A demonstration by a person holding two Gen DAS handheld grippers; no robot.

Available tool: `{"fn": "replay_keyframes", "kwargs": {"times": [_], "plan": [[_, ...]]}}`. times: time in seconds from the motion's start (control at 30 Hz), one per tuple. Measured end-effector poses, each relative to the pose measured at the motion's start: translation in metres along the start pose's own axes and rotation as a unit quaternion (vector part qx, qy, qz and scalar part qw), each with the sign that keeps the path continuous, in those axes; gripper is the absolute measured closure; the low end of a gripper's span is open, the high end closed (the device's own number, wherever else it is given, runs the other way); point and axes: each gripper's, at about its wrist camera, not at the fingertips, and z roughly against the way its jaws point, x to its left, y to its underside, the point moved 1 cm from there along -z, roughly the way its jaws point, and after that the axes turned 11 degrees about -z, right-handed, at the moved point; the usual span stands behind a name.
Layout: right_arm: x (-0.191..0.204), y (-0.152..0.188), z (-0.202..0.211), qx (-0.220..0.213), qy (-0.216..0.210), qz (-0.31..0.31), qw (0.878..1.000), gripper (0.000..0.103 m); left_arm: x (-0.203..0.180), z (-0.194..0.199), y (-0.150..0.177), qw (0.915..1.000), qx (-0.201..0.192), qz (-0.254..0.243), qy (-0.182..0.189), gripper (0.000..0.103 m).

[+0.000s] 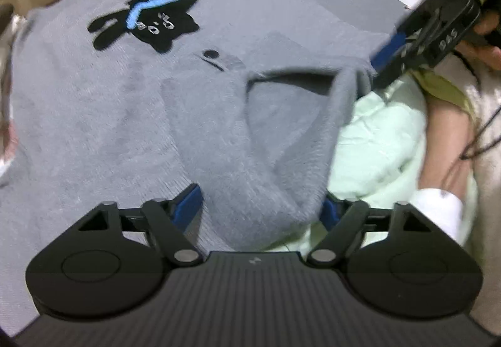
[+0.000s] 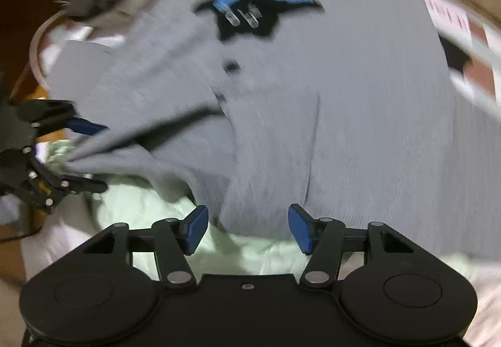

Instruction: Fold clothes

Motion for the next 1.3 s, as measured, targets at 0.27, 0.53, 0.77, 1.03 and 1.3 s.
{"fn": "replay_keyframes", "kwargs": {"times": [0.27, 0.53, 0.77, 1.03, 1.3], "plan": [[-0.023, -0.002, -0.014, -0.036, 0.002, -0.113, 0.993, 0.082, 0.006, 0.008, -0.009, 0.9997, -0.021, -0.002, -0.012, 0.071], [-0.021, -0.035, 0.026, -0.021, 0.019, 0.016, 0.999, 0.092, 0.008, 0.019, -0.012, 0.9982, -0.054, -0.017, -0.022, 0.086], [-0.012, -0.030, -0.009, 0.035, 0.036, 0.079, 0.996, 0.095, -0.003, 0.032, -0.010, 0.9959, -0.056, -0.063, -0.033, 0.090], [0.019, -0.007, 0.034, 0.079, 0.029, 0.242, 0.967, 0.095, -0.016, 0.034, -0.004, 0.9935, -0.008, -0.113, 0.006, 0.088], [0.018, 0.006, 0.014, 0.073, 0.011, 0.225, 0.972, 0.082, -0.011, 0.038, 0.007, 0.9954, -0.015, -0.084, 0.044, 0.051]]}}
